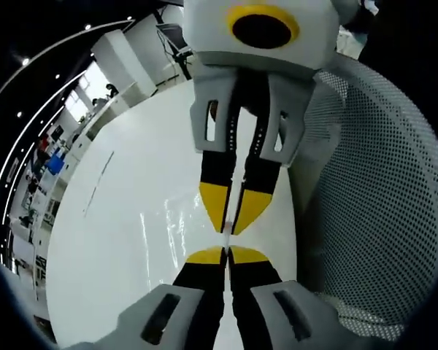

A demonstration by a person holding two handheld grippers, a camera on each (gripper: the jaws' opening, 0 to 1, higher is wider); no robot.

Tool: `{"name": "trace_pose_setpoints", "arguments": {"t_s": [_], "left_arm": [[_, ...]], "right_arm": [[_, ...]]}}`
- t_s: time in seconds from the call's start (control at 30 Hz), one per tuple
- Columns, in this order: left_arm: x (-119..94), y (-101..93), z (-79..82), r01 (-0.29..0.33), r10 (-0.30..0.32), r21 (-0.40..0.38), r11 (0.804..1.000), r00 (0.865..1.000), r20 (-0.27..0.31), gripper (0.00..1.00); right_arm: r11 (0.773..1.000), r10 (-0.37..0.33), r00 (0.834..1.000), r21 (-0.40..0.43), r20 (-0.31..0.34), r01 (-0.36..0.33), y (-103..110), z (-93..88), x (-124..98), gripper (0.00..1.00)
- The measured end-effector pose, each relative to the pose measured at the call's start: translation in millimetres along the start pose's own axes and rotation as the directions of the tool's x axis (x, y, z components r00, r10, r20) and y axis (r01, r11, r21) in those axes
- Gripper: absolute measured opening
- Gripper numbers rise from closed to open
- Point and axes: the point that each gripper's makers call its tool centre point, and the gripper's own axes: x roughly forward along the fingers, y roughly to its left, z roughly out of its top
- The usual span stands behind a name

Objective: Open the resealable bag by pulling the two sides of the seal apart until the entire bag opening is separated and visibly accessible.

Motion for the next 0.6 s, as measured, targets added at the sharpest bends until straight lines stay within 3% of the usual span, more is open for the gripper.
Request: {"name": "trace_pose_setpoints", "arguments": {"t_s": [0.07,0.17,0.33,0.6], "left_arm": [[-1.2,-1.0,4.6,0.014,-0.014,-0.024,1.000,1.000,0.026,0.09],[0.4,-2.0,5.0,0.015,-0.015,-0.003,1.000,1.000,0.012,0.21],[2.2,-2.7,4.6,0.011,-0.011,0.031,0.999,1.000,-0.003,0.03],[1.5,-1.5,3.0,0.000,0.004,0.111,0.994,0.999,-0.033,0.00]], "right_arm": [[1.000,0.001,1.000,-0.012,-0.003,-0.002,0.6,0.5,0.2,0.00],[1.000,0.005,1.000,-0.020,-0.003,-0.005,0.6,1.4,0.6,0.00],[1.000,0.005,1.000,-0.027,-0.004,-0.005,-0.7,2.5,0.9,0.00],[0.999,0.011,1.000,-0.051,-0.013,-0.011,0.2,1.6,3.7,0.00]]}}
